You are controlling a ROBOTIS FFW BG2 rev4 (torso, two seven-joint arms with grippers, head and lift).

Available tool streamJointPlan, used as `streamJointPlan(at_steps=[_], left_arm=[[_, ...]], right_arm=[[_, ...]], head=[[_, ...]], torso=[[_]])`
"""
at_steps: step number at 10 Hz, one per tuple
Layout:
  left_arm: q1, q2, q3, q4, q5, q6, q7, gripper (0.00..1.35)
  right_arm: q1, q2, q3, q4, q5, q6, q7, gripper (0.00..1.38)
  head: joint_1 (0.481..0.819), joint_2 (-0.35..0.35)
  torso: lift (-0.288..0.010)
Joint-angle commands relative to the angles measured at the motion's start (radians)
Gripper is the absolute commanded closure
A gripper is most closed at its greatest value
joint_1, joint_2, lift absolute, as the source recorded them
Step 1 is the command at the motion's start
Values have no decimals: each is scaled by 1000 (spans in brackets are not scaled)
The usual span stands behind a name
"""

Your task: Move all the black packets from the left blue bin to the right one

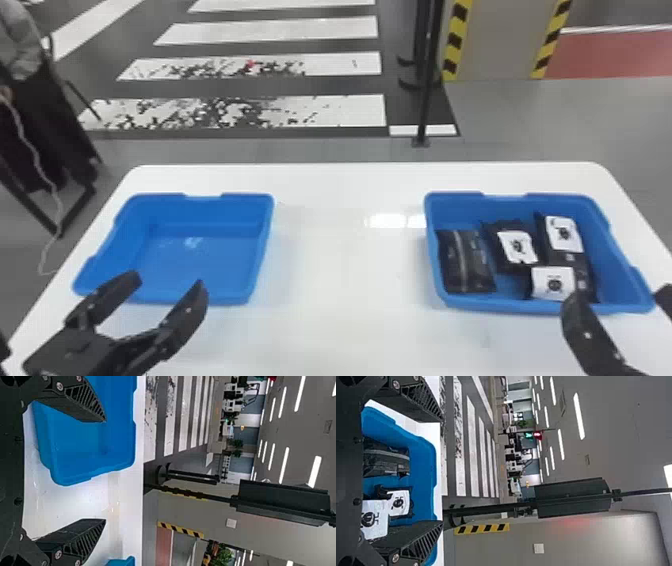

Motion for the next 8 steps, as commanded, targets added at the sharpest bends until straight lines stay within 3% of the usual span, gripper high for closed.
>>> streamJointPlan(at_steps=[1,8], left_arm=[[0,-3,0,0,0,0,0,148],[5,-3,6,0,10,0,0,148]], right_arm=[[-1,1,4,0,0,0,0,116],[-3,1,6,3,-2,0,0,116]], head=[[695,94],[695,101]], torso=[[-154],[-154]])
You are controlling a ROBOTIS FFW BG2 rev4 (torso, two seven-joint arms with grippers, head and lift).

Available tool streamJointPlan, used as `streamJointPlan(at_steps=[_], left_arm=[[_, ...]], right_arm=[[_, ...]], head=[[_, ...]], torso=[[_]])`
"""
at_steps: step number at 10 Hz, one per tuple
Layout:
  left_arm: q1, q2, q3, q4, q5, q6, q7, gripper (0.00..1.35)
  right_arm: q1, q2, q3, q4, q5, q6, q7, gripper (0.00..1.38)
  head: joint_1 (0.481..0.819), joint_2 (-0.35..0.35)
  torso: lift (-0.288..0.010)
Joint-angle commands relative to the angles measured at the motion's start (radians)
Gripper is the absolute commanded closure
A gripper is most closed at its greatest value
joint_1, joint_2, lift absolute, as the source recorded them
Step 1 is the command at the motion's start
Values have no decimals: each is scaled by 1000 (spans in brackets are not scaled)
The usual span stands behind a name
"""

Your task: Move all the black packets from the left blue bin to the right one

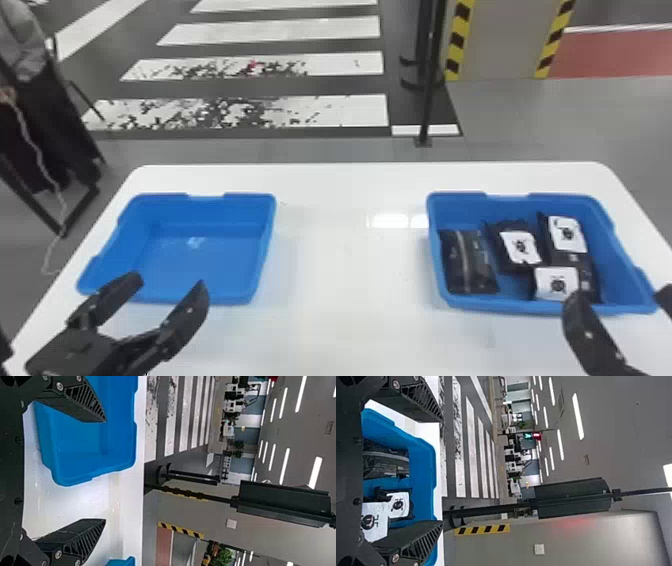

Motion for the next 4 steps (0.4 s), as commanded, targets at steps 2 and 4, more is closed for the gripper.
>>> streamJointPlan(at_steps=[2,4], left_arm=[[2,-3,0,0,1,-3,0,148],[2,-3,2,0,3,-1,0,148]], right_arm=[[0,1,0,0,-2,0,0,116],[2,1,0,0,-4,0,0,116]], head=[[695,101],[695,101]], torso=[[-154],[-154]])
